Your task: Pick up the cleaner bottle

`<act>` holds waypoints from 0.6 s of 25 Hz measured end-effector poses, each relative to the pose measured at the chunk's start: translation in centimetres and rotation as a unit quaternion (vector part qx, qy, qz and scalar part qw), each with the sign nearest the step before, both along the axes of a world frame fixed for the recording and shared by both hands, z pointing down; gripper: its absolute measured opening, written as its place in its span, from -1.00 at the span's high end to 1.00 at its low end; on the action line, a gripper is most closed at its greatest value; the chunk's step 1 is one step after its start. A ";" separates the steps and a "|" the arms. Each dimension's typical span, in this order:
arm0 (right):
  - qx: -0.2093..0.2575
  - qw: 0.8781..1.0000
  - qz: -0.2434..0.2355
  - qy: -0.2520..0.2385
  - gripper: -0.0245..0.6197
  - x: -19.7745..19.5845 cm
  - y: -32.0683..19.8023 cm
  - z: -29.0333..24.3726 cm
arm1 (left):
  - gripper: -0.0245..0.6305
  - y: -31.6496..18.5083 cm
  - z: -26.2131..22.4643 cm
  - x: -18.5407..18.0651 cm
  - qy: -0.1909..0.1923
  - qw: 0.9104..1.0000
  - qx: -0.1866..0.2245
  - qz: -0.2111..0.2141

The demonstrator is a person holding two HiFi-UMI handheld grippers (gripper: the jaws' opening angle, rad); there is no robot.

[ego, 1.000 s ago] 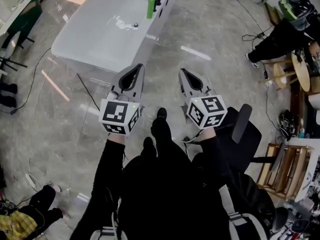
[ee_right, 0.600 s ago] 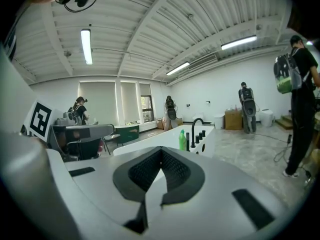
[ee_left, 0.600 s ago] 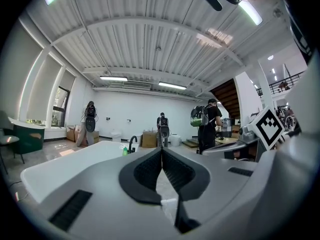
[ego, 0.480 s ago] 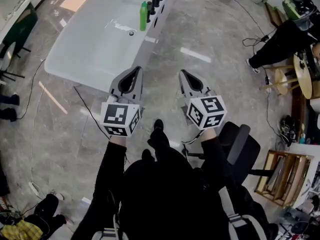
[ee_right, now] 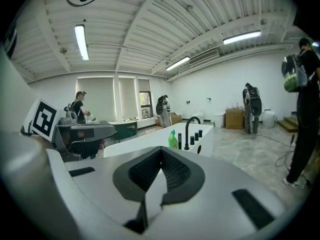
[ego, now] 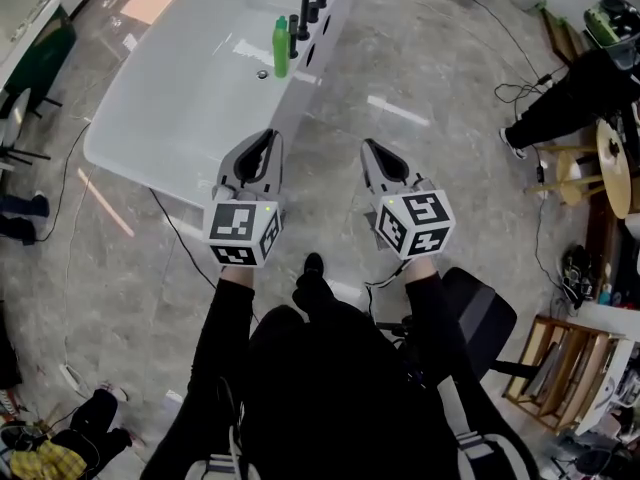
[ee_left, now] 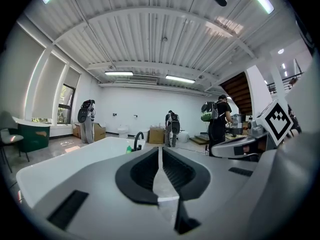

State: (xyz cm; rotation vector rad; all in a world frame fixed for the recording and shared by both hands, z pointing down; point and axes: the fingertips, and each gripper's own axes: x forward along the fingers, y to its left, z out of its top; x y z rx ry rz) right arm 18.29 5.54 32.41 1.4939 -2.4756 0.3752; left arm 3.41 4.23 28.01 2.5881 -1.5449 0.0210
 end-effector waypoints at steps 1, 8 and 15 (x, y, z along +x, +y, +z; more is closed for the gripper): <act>0.001 1.000 -0.002 0.001 0.92 0.2 -0.6 -0.1 | 0.89 -0.7 0.0 0.2 -0.001 1.000 -0.001 -0.004; 0.003 1.000 -0.012 -0.002 0.92 0.9 -4.1 -0.1 | 0.67 -4.8 0.6 0.9 -0.018 0.999 -0.012 -0.028; 0.001 1.000 -0.016 0.001 0.92 0.4 -7.1 0.4 | 0.42 -9.2 2.9 0.6 -0.032 0.998 -0.041 -0.042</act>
